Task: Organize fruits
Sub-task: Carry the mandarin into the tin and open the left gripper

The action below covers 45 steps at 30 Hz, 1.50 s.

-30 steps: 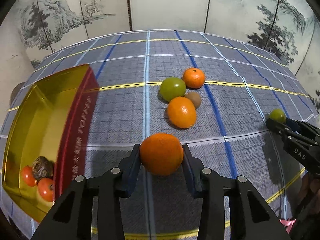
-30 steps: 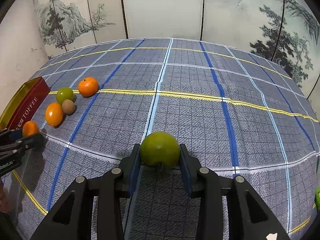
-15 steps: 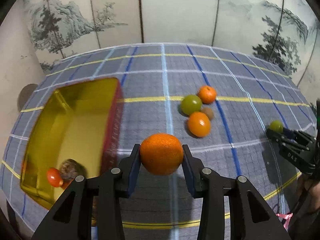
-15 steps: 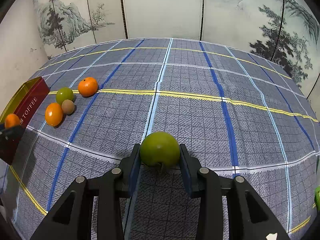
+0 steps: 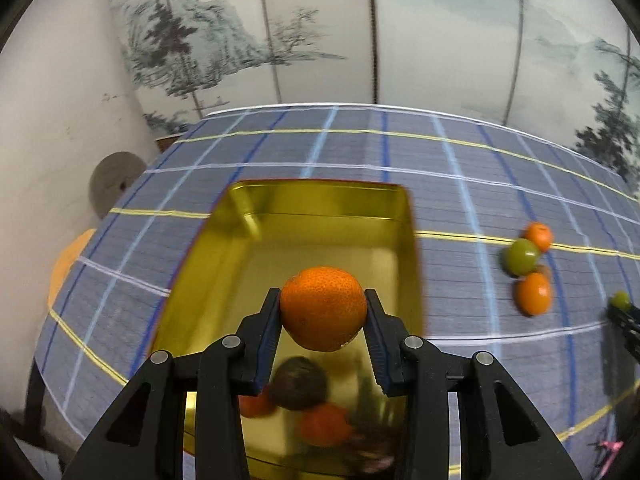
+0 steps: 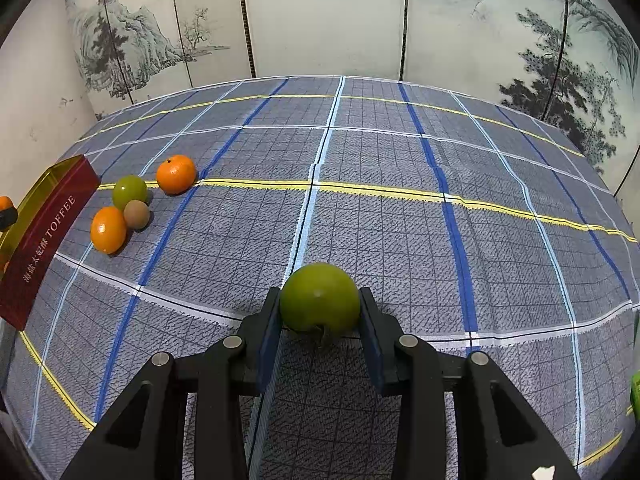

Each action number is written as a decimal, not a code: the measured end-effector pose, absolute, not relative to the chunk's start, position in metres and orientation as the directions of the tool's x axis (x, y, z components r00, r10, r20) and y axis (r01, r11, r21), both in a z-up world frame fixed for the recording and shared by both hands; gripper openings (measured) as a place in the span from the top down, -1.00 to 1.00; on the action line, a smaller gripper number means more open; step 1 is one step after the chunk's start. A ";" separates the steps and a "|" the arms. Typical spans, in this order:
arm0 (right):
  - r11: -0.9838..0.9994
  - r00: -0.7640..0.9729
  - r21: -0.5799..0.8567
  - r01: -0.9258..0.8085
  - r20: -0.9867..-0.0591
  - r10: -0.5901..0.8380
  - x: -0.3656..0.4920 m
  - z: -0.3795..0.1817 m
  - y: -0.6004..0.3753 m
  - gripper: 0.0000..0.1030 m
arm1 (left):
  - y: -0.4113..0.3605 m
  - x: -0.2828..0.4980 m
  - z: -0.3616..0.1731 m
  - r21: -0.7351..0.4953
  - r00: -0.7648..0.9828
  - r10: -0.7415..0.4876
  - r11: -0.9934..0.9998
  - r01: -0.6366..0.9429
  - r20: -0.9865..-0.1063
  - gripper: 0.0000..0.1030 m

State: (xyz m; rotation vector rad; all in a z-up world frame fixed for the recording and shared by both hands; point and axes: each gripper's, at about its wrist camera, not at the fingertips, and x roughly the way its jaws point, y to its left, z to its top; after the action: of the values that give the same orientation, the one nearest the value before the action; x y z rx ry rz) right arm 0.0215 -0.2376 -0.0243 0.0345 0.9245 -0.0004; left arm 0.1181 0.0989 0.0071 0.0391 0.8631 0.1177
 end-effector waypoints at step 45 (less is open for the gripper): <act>1.000 0.600 0.012 0.017 -0.800 0.000 0.021 -0.025 -0.235 0.31 | 0.157 0.128 -0.048 0.090 0.506 0.149 0.986 -0.139 -0.850 0.19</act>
State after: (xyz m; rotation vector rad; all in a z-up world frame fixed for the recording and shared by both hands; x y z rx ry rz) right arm 0.0210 -0.2353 -0.0255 0.0196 0.9277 -0.0104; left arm 0.1277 0.1572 -0.0483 0.0112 1.0257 0.1734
